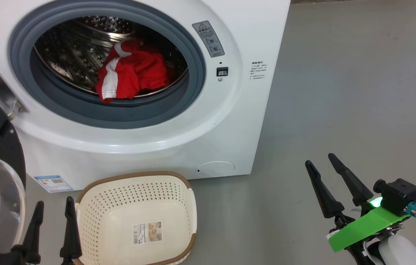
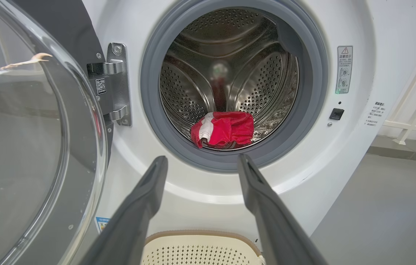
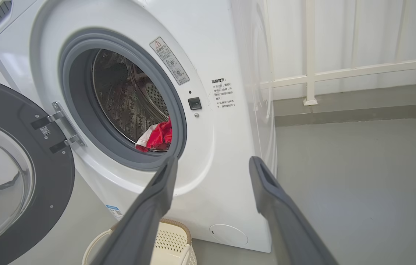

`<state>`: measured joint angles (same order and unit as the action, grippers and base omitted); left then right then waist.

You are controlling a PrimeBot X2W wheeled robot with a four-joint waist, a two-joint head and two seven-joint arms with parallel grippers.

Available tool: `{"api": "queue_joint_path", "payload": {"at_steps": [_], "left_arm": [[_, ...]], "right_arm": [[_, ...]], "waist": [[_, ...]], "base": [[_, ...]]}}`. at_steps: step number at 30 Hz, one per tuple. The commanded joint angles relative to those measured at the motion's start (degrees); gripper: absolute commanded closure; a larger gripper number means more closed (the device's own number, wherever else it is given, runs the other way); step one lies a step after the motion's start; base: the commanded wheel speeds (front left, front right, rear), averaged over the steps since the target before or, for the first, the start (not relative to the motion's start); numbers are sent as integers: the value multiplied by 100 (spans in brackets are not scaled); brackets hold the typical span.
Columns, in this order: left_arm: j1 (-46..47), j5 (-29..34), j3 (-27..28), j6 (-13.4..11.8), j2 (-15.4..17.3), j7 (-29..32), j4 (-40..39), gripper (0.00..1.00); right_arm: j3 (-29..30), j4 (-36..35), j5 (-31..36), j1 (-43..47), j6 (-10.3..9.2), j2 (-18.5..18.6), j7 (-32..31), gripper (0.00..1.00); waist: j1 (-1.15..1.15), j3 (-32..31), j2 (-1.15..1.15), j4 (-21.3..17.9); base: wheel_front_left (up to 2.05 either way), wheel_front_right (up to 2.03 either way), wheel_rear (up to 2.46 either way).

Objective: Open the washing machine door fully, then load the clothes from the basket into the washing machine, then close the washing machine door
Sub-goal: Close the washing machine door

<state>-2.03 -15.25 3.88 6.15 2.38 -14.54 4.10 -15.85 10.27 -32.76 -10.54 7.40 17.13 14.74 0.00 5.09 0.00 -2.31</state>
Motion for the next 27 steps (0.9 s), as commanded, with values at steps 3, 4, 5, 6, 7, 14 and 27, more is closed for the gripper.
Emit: {"api": "queue_joint_path", "payload": {"at_steps": [3, 4, 5, 6, 7, 14, 27], "left_arm": [[211, 66, 209, 38, 54, -46, -142, 0], [214, 66, 210, 40, 53, -46, -141, 0], [216, 64, 211, 43, 53, -46, -138, 0], [217, 59, 212, 45, 52, -46, -137, 0], [216, 49, 211, 46, 52, -46, -136, 0], [204, -30, 200, 38, 51, -46, -144, 0], [156, -115, 146, 32, 50, -46, -229, 0]], "right_arm": [[-80, -135, -45, -89, 9, 78, 26, 0], [-78, -135, -44, -89, 9, 79, 26, 0], [-77, -135, -42, -89, 9, 79, 26, 0], [-75, -135, -40, -89, 9, 79, 26, 0], [-75, -134, -39, -89, 9, 80, 26, 0], [-88, -131, -39, -87, 9, 85, 26, 0], [-78, -134, -36, -98, 9, 80, 26, 0]], "waist": [[0, 7, 0, 16], [0, 5, 0, 20], [0, 2, 0, 24], [0, -1, 0, 27], [0, -4, 0, 30], [0, -26, 0, 39], [0, -15, 0, 25]], "base": [[0, 0, 0], [0, 0, 0], [0, 0, 0], [0, 0, 0], [0, 0, 0], [0, 0, 0], [-44, 44, 0]]}}
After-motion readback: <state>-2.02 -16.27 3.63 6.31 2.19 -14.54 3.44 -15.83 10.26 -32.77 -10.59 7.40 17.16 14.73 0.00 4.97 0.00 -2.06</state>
